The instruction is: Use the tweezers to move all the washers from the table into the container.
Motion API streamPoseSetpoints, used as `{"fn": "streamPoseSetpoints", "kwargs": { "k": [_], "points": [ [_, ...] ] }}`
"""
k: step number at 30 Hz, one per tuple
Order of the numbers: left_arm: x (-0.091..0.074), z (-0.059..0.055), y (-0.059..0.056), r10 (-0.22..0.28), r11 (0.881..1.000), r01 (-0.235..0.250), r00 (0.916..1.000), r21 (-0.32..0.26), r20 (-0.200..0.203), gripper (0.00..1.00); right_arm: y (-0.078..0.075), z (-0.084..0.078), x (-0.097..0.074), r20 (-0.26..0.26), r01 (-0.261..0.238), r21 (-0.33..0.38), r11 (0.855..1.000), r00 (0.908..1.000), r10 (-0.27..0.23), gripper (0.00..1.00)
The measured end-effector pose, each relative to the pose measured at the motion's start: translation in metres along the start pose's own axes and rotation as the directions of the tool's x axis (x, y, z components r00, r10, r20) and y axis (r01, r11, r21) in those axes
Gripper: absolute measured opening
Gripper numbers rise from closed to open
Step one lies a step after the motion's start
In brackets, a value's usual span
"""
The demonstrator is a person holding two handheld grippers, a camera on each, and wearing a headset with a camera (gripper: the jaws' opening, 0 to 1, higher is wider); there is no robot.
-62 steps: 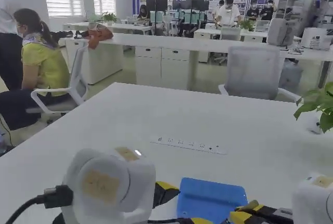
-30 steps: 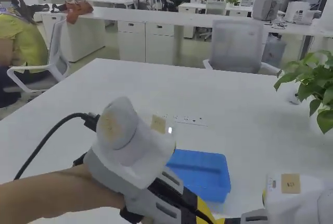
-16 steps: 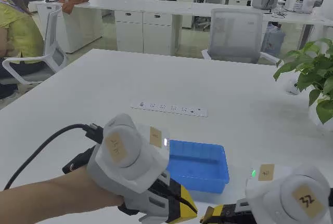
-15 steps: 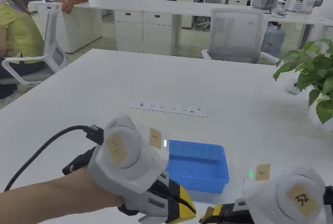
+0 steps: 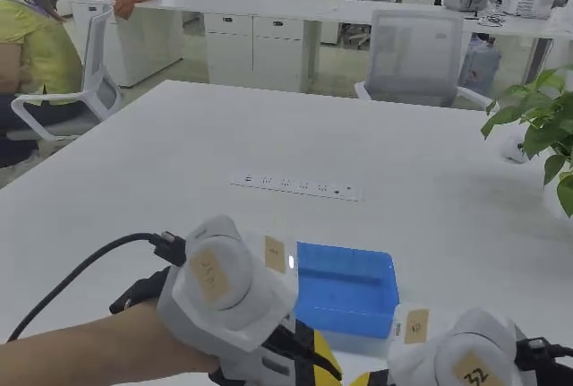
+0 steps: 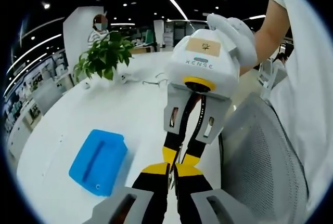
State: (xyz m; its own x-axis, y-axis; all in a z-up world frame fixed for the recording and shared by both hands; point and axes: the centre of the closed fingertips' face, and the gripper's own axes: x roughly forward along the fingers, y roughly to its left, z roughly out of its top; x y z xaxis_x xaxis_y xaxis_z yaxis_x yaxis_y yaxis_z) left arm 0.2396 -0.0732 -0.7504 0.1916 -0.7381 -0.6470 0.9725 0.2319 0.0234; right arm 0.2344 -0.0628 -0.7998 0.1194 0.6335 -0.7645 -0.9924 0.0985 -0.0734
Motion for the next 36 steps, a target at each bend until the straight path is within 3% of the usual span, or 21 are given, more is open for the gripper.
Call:
{"fn": "streamPoseSetpoints", "kwargs": {
  "k": [3, 9, 17, 23, 27, 32, 36],
  "points": [
    [0.003, -0.007, 0.003, 0.002, 1.000, -0.002, 1.0000, -0.026, -0.007, 0.00, -0.001, -0.011, 0.002, -0.068, 0.000, -0.033, 0.999, 0.9977, -0.002, 0.01],
    [0.003, -0.011, 0.002, 0.006, 0.999, -0.006, 1.0000, -0.039, 0.003, 0.00, 0.003, -0.019, 0.011, -0.114, -0.027, -0.047, 0.999, 0.9933, 0.021, 0.01],
    [0.001, -0.019, 0.000, 0.007, 0.999, -0.007, 1.0000, -0.035, 0.000, 0.05, 0.000, 0.001, 0.025, -0.041, -0.033, 0.001, 0.999, 0.9986, 0.033, 0.01],
    [0.001, -0.033, 0.002, 0.010, 0.999, -0.010, 0.9997, -0.036, -0.020, 0.02, 0.003, 0.004, 0.028, -0.028, -0.031, -0.008, 0.999, 0.9991, 0.031, 0.01],
    [0.002, -0.028, -0.001, -0.006, 0.998, 0.007, 1.0000, -0.069, 0.007, 0.00, 0.004, 0.004, 0.028, -0.028, -0.034, -0.005, 0.999, 0.9991, 0.033, 0.01],
    [0.005, -0.024, -0.004, -0.011, 1.000, 0.011, 0.9998, 0.014, -0.015, 0.00, 0.004, 0.003, 0.027, -0.056, -0.036, -0.033, 0.999, 0.9979, 0.034, 0.01],
    [0.008, -0.026, 0.000, -0.014, 0.998, 0.017, 0.9988, 0.058, -0.047, 0.00, -0.003, -0.005, 0.023, -0.144, -0.013, -0.159, 0.987, 0.9895, -0.011, 0.01]
  ]
}}
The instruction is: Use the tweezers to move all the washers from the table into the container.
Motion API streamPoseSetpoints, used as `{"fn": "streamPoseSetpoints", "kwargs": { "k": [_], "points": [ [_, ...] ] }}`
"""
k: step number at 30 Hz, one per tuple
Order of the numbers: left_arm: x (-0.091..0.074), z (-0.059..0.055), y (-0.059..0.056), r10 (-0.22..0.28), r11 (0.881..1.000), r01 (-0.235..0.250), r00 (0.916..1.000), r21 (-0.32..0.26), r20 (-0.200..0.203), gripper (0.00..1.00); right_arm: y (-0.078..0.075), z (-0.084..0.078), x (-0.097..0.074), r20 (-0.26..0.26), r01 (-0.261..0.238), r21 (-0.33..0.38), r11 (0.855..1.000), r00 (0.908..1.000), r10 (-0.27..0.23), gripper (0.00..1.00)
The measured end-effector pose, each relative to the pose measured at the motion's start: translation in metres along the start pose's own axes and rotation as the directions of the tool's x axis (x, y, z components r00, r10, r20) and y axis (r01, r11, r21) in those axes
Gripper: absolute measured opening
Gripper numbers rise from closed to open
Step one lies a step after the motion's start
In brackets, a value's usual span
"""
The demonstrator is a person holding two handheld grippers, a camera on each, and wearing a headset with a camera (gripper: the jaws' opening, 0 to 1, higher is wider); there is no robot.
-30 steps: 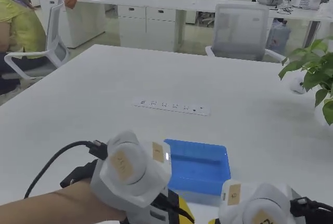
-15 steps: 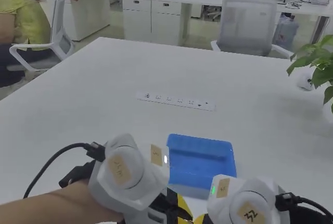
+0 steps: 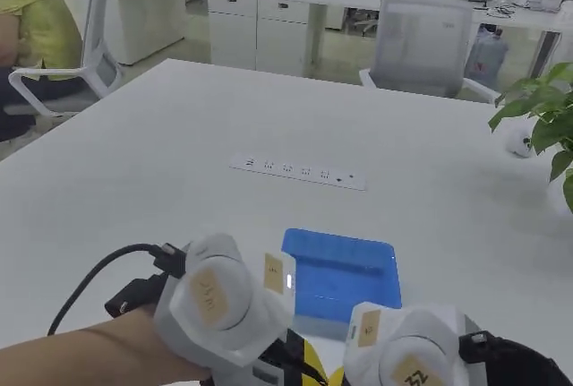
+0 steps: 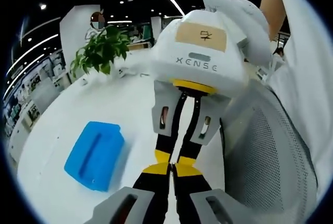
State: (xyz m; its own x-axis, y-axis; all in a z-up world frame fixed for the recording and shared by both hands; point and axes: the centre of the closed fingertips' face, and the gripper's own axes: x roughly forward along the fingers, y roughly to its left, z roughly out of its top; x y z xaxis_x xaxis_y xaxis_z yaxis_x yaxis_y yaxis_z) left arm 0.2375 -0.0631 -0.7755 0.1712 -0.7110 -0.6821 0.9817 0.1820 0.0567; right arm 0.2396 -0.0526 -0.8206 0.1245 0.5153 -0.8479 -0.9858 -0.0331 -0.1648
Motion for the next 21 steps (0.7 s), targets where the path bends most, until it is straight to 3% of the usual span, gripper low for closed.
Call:
{"fn": "streamPoseSetpoints", "kwargs": {
  "k": [7, 11, 14, 18, 20, 21],
  "points": [
    [0.008, -0.011, 0.005, 0.020, 0.999, -0.019, 0.9991, 0.028, -0.038, 0.00, -0.005, -0.008, 0.008, -0.014, -0.001, 0.024, 1.000, 0.9999, 0.001, 0.02],
    [0.006, -0.020, 0.015, 0.016, 1.000, -0.017, 0.9990, -0.021, -0.043, 0.00, -0.011, -0.003, 0.013, 0.030, -0.006, 0.141, 0.990, 0.9996, 0.001, 0.03],
    [0.007, -0.029, 0.015, 0.013, 1.000, -0.014, 0.9981, -0.015, -0.061, 0.00, -0.014, -0.003, 0.012, 0.079, 0.014, 0.243, 0.970, 0.9963, -0.034, 0.04],
    [0.009, -0.045, 0.015, -0.004, 0.999, 0.001, 0.9948, -0.032, -0.102, 0.00, -0.010, -0.011, 0.000, 0.090, 0.052, 0.319, 0.946, 0.9922, -0.086, 0.09],
    [0.011, -0.055, 0.016, -0.005, 0.999, 0.000, 0.9922, -0.042, -0.124, 0.00, -0.004, -0.017, -0.011, 0.108, 0.061, 0.391, 0.918, 0.9879, -0.112, 0.11],
    [0.012, -0.061, 0.016, -0.010, 0.999, 0.002, 0.9907, -0.054, -0.136, 0.00, 0.000, -0.020, -0.019, 0.122, 0.060, 0.446, 0.893, 0.9844, -0.127, 0.12]
  ]
}}
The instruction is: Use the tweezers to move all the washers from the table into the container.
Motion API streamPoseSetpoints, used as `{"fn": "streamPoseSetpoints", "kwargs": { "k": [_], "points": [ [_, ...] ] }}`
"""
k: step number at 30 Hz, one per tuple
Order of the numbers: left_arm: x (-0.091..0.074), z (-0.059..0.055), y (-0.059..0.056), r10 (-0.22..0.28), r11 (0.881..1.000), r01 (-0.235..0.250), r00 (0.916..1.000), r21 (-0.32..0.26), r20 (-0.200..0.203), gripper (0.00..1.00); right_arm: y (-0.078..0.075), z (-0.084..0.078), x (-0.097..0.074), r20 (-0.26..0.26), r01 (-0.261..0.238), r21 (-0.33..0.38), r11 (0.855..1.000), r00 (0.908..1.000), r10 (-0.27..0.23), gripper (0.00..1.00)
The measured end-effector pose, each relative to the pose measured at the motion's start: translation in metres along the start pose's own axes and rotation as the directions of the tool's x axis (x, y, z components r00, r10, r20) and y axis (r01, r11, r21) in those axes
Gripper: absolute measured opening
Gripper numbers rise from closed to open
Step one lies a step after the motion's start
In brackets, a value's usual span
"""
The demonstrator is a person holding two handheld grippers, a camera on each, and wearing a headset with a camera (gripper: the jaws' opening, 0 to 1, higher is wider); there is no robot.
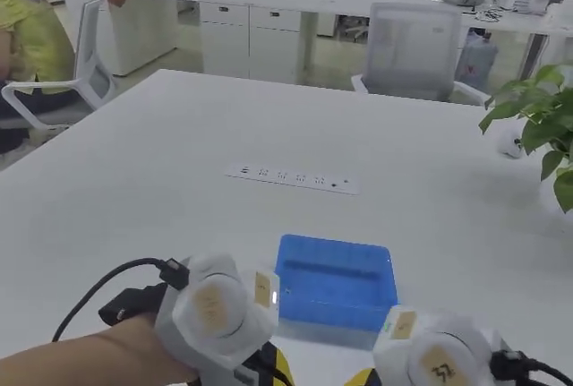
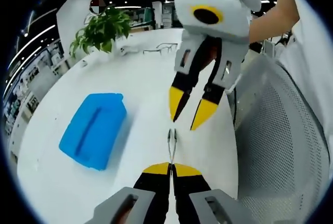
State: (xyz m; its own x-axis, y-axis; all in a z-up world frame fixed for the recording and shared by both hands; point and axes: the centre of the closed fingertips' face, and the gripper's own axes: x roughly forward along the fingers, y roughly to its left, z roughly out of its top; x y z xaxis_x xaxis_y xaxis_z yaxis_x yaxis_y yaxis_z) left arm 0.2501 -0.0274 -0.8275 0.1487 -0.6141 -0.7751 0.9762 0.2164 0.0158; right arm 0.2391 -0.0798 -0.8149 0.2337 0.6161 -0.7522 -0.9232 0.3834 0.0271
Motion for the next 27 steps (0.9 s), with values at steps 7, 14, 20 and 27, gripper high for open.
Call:
{"fn": "streamPoseSetpoints", "kwargs": {
  "k": [7, 14, 20, 27],
  "points": [
    [0.017, -0.031, 0.001, 0.003, 1.000, -0.004, 0.9973, -0.005, -0.073, 0.00, -0.007, -0.011, -0.053, 0.082, 0.112, 0.179, 0.977, 0.9883, -0.128, 0.11],
    [0.035, -0.036, 0.005, -0.021, 1.000, 0.021, 0.9933, -0.005, -0.114, 0.00, -0.003, -0.002, -0.082, 0.186, 0.111, 0.317, 0.942, 0.9665, -0.176, 0.16],
    [0.040, -0.027, 0.012, -0.009, 1.000, 0.008, 0.9936, -0.007, -0.112, 0.00, 0.005, -0.012, -0.091, 0.188, 0.131, 0.377, 0.917, 0.9583, -0.215, 0.28],
    [0.037, -0.030, 0.009, 0.018, 0.997, -0.028, 0.9913, -0.075, -0.131, 0.09, 0.002, -0.021, -0.107, 0.190, 0.175, 0.422, 0.890, 0.9421, -0.276, 0.42]
  ]
}}
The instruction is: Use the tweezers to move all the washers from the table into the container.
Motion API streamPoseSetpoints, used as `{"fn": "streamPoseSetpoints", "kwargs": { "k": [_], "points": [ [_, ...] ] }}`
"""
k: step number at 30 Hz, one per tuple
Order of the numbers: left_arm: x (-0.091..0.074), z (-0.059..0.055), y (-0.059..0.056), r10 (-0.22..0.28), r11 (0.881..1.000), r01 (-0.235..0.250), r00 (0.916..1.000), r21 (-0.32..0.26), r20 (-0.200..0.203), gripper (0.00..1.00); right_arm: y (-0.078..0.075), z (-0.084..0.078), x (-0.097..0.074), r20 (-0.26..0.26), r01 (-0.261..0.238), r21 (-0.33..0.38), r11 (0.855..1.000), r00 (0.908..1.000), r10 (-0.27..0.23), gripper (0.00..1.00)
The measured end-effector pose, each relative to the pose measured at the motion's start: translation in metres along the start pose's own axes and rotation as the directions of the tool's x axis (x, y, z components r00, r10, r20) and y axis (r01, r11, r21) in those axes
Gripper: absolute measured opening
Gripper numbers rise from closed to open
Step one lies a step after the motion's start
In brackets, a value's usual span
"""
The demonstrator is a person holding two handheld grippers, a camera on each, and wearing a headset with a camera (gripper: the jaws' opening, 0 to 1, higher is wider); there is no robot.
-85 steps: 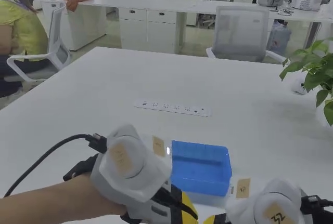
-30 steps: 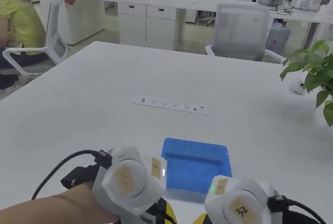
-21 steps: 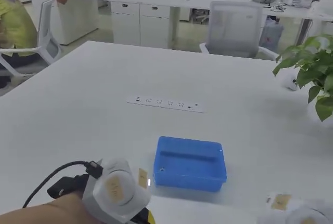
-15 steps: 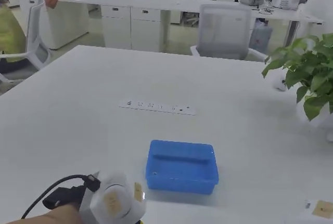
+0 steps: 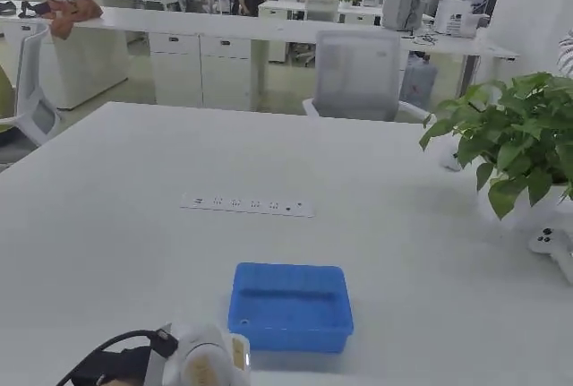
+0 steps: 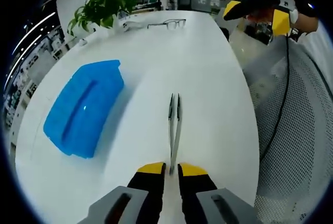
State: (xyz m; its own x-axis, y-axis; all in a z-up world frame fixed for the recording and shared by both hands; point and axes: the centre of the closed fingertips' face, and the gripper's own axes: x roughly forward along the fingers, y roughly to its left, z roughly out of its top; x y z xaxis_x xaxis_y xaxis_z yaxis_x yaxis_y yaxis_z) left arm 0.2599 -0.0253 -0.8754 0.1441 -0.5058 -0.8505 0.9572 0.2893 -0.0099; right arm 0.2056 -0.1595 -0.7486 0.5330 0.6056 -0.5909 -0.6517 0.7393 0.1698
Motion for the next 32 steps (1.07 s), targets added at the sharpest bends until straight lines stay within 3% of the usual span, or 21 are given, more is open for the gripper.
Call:
{"fn": "streamPoseSetpoints", "kwargs": {
  "k": [1, 3, 5, 7, 8, 9, 10, 12, 13, 16, 17, 18, 19, 20, 21, 22, 23, 25, 28, 31, 32],
  "points": [
    [-0.002, -0.001, 0.000, 0.003, 1.000, -0.004, 1.0000, -0.022, -0.003, 0.15, -0.002, 0.000, -0.002, 0.008, 0.012, 0.011, 1.000, 0.9999, -0.012, 0.47],
    [-0.007, 0.000, 0.004, 0.040, 0.994, -0.039, 0.9992, -0.105, 0.009, 0.17, -0.005, 0.001, -0.003, 0.016, 0.032, 0.022, 0.999, 0.9993, -0.033, 0.53],
    [-0.017, 0.009, 0.004, 0.064, 0.980, -0.051, 0.9959, -0.192, 0.063, 0.19, -0.008, 0.004, -0.005, 0.035, 0.057, 0.023, 0.998, 0.9977, -0.058, 0.58],
    [-0.030, 0.014, 0.005, 0.115, 0.958, -0.085, 0.9887, -0.274, 0.097, 0.25, -0.009, 0.004, -0.005, 0.038, 0.062, 0.024, 0.998, 0.9973, -0.063, 0.63],
    [-0.038, 0.015, 0.005, 0.139, 0.939, -0.096, 0.9841, -0.330, 0.110, 0.29, -0.010, 0.004, -0.005, 0.036, 0.070, 0.023, 0.997, 0.9968, -0.071, 0.66],
    [-0.041, 0.015, 0.005, 0.154, 0.929, -0.105, 0.9816, -0.354, 0.113, 0.33, -0.010, 0.004, -0.005, 0.034, 0.074, 0.022, 0.997, 0.9966, -0.074, 0.69],
    [-0.048, 0.013, 0.005, 0.187, 0.903, -0.123, 0.9752, -0.412, 0.119, 0.40, -0.010, 0.001, -0.003, 0.020, 0.079, 0.020, 0.997, 0.9966, -0.080, 0.74],
    [-0.061, 0.012, 0.001, 0.224, 0.870, -0.138, 0.9658, -0.474, 0.130, 0.48, -0.012, -0.002, -0.003, 0.011, 0.096, 0.014, 0.995, 0.9953, -0.097, 0.79],
    [-0.070, 0.012, 0.001, 0.265, 0.851, -0.158, 0.9524, -0.501, 0.150, 0.53, -0.013, -0.003, -0.003, 0.011, 0.109, 0.008, 0.994, 0.9939, -0.109, 0.81],
    [-0.091, 0.002, -0.005, 0.337, 0.795, -0.218, 0.9346, -0.565, 0.113, 0.67, -0.012, -0.004, -0.005, 0.020, 0.112, 0.012, 0.994, 0.9935, -0.112, 0.81],
    [-0.099, -0.001, -0.007, 0.367, 0.775, -0.239, 0.9238, -0.585, 0.109, 0.70, -0.013, -0.003, -0.006, 0.028, 0.116, 0.020, 0.993, 0.9928, -0.117, 0.81],
    [-0.105, 0.000, -0.008, 0.394, 0.766, -0.255, 0.9116, -0.590, 0.118, 0.72, -0.013, -0.003, -0.007, 0.030, 0.115, 0.025, 0.993, 0.9928, -0.116, 0.82],
    [-0.113, 0.000, -0.011, 0.421, 0.749, -0.263, 0.8975, -0.608, 0.131, 0.74, -0.014, -0.003, -0.008, 0.036, 0.118, 0.036, 0.992, 0.9922, -0.119, 0.83],
    [-0.117, 0.000, -0.015, 0.427, 0.740, -0.258, 0.8939, -0.621, 0.137, 0.76, -0.015, -0.003, -0.008, 0.041, 0.122, 0.042, 0.992, 0.9915, -0.123, 0.84],
    [-0.124, -0.001, -0.018, 0.445, 0.723, -0.263, 0.8847, -0.638, 0.139, 0.79, -0.016, -0.002, -0.009, 0.044, 0.120, 0.050, 0.991, 0.9915, -0.123, 0.86],
    [-0.128, -0.001, -0.021, 0.451, 0.721, -0.264, 0.8806, -0.641, 0.145, 0.82, -0.016, -0.003, -0.009, 0.045, 0.118, 0.059, 0.991, 0.9917, -0.120, 0.88],
    [-0.131, -0.001, -0.026, 0.444, 0.725, -0.257, 0.8838, -0.640, 0.148, 0.84, -0.016, -0.003, -0.009, 0.046, 0.117, 0.063, 0.991, 0.9917, -0.120, 0.89],
    [-0.137, -0.003, -0.033, 0.456, 0.704, -0.250, 0.8767, -0.664, 0.154, 0.88, -0.016, -0.004, -0.009, 0.045, 0.114, 0.067, 0.991, 0.9921, -0.117, 0.93],
    [-0.141, -0.009, -0.041, 0.455, 0.698, -0.253, 0.8790, -0.670, 0.142, 0.92, -0.016, -0.007, -0.009, 0.039, 0.118, 0.064, 0.991, 0.9920, -0.120, 0.96],
    [-0.147, -0.016, -0.044, 0.478, 0.683, -0.270, 0.8676, -0.678, 0.136, 0.94, -0.015, -0.010, -0.008, 0.030, 0.117, 0.057, 0.991, 0.9924, -0.119, 0.98],
    [-0.147, -0.019, -0.045, 0.488, 0.673, -0.266, 0.8610, -0.691, 0.144, 0.94, -0.016, -0.012, -0.008, 0.022, 0.118, 0.050, 0.992, 0.9927, -0.119, 0.98]
  ]
}}
